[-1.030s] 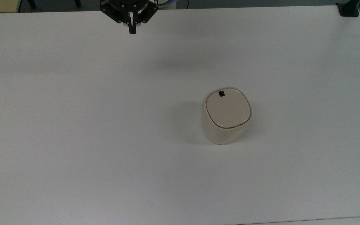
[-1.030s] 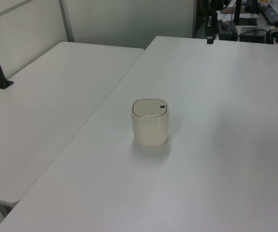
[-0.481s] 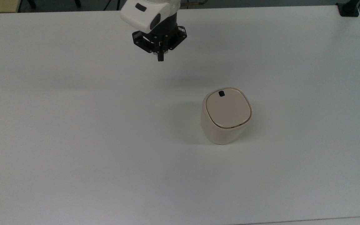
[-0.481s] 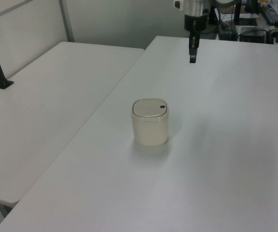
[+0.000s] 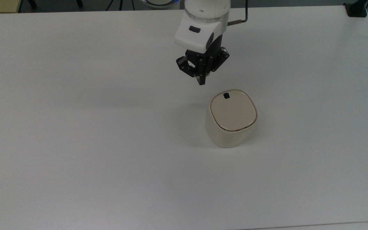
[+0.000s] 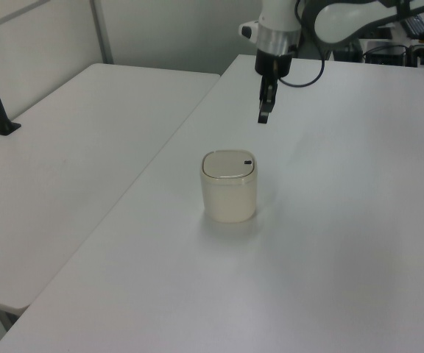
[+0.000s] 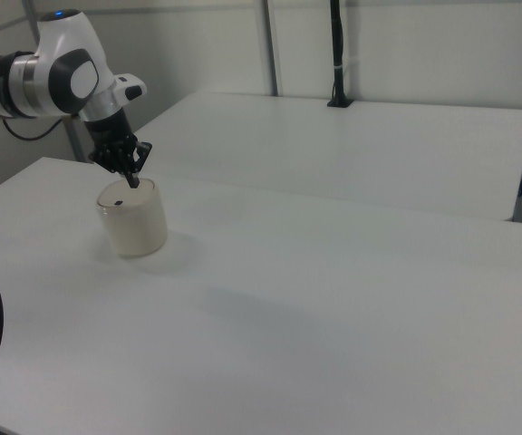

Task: Open the trash bin
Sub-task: 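Move the gripper over the cream trash bin toward its lid button, then press down on the lid button with the gripper fingertips, then lift the gripper up and away from the opened lid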

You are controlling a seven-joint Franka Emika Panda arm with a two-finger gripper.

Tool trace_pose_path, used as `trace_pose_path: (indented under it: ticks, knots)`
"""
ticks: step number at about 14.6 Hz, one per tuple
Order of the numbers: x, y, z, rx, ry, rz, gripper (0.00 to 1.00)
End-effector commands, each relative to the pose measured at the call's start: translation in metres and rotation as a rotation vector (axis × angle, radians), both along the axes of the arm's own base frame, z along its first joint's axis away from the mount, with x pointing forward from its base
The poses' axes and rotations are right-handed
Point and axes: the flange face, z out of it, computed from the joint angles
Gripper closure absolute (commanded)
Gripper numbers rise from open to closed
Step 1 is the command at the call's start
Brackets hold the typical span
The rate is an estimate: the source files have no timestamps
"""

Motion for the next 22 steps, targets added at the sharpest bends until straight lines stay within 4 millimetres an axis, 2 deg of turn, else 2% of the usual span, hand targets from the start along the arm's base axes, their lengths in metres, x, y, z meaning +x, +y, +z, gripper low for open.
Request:
trace_pose_path:
  ticks: [1, 3, 9, 12, 15, 17, 19, 21, 22]
  knots:
    - [0.008, 0.023, -0.020, 0.040, -0.037, 0.018, 1.00]
    - [0.007, 0.039, -0.026, 0.045, -0.045, 0.041, 1.00]
    - [0.013, 0.068, -0.053, 0.090, -0.073, 0.064, 1.00]
    - [0.015, 0.073, -0.069, 0.087, -0.058, 0.069, 1.00]
    - [0.015, 0.071, -0.069, 0.086, -0.055, 0.066, 1.00]
    - [0.014, 0.069, -0.056, 0.091, -0.066, 0.062, 1.00]
    - [0.009, 0.062, -0.032, 0.092, -0.075, 0.044, 1.00]
    - [0.005, 0.047, -0.006, 0.070, -0.041, 0.024, 1.00]
    - [0.003, 0.033, 0.003, 0.060, -0.014, 0.003, 1.00]
